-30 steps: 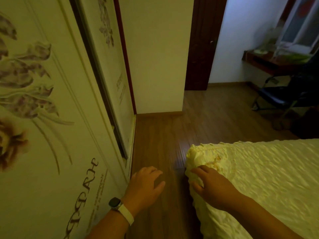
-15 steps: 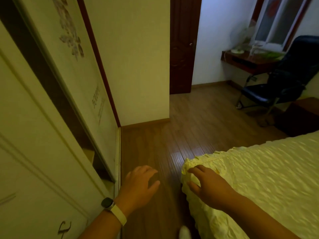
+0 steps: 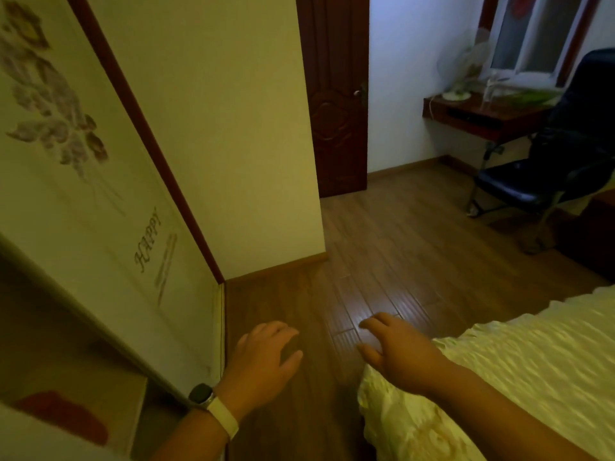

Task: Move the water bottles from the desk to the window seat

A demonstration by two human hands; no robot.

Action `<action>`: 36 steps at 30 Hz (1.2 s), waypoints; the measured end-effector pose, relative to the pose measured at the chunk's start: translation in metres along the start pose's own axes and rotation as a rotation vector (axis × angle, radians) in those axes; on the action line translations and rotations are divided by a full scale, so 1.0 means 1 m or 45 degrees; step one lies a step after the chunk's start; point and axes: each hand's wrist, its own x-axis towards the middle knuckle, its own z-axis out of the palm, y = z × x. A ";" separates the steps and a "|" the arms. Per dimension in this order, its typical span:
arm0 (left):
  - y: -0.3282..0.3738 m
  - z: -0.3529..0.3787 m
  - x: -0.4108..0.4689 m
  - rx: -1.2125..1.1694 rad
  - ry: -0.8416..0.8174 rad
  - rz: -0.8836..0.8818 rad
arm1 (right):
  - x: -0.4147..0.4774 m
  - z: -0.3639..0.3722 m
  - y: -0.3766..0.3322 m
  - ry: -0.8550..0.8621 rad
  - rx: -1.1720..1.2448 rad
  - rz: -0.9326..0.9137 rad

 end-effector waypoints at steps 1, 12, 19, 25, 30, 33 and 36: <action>0.002 -0.002 0.014 0.005 -0.005 0.005 | 0.012 -0.006 0.009 0.008 0.004 0.013; -0.024 -0.026 0.162 -0.001 -0.037 0.065 | 0.132 -0.014 0.057 -0.025 0.040 0.142; -0.090 -0.028 0.295 -0.053 -0.082 0.146 | 0.250 -0.013 0.069 -0.063 -0.008 0.274; -0.138 -0.059 0.408 -0.046 -0.100 0.271 | 0.355 -0.041 0.053 -0.015 -0.043 0.368; -0.152 -0.084 0.484 -0.066 -0.036 0.366 | 0.405 -0.059 0.052 0.034 -0.052 0.445; -0.148 -0.087 0.513 -0.087 -0.048 0.432 | 0.421 -0.065 0.060 0.034 -0.044 0.519; -0.140 -0.086 0.540 -0.077 -0.094 0.491 | 0.434 -0.071 0.072 0.064 -0.025 0.583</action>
